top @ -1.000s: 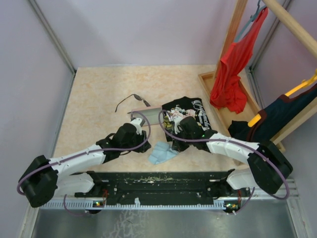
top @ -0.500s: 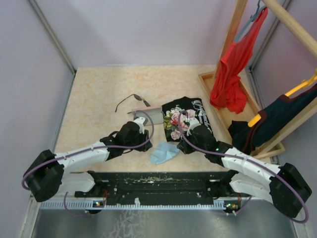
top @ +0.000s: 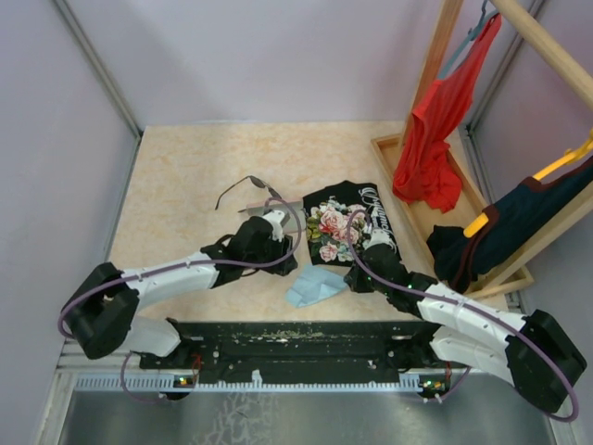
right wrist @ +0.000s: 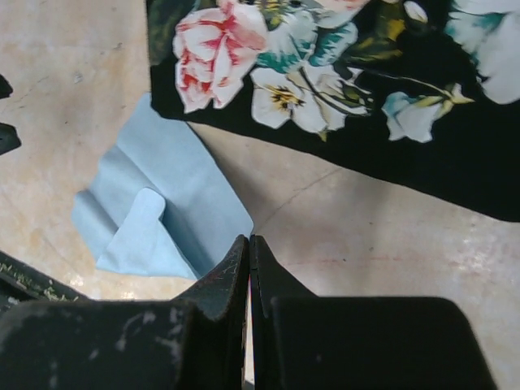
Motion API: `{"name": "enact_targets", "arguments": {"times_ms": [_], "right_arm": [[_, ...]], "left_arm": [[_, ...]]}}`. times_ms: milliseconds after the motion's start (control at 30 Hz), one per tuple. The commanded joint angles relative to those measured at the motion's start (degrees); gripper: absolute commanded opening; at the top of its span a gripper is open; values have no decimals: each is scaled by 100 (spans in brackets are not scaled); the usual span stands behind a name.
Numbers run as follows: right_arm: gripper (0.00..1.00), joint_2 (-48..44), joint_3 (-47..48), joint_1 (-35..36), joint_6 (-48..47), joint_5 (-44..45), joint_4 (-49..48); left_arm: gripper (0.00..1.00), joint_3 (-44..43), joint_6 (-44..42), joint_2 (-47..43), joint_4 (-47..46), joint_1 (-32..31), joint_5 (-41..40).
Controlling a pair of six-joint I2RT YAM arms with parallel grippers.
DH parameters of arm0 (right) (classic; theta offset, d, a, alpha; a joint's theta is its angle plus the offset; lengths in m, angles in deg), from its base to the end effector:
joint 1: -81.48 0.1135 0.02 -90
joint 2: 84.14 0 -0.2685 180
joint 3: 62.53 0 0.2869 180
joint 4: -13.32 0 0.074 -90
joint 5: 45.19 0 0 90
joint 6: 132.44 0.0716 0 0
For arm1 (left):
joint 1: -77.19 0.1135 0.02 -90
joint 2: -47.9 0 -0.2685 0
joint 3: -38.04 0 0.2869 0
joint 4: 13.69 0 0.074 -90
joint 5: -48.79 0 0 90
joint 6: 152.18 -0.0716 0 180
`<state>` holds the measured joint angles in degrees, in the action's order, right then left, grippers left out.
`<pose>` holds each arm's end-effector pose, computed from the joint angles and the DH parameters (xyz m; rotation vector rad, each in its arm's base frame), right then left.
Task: Organize the sunglasses
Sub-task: Adjust the glasses cleaning cloth at the center of the board.
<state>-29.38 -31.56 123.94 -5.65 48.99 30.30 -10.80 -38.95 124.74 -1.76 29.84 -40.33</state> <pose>0.1789 0.1566 0.1221 -0.0774 2.3618 0.6240 0.2186 -0.2389 0.1468 0.5007 2.3029 -0.6506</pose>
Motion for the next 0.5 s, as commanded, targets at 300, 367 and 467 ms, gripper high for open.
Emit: {"name": "enact_targets", "arguments": {"times_ms": [300,367,467], "right_arm": [[0,131,73,-44,734,751,448],[0,156,79,-37,712,740,428],[0,155,48,-40,685,697,328]], "left_arm": [[53,-902,-755,1347,-205,-67,509],[53,-845,-766,1404,-229,-148,544],[54,-749,-763,1491,-263,-316,546]]}}
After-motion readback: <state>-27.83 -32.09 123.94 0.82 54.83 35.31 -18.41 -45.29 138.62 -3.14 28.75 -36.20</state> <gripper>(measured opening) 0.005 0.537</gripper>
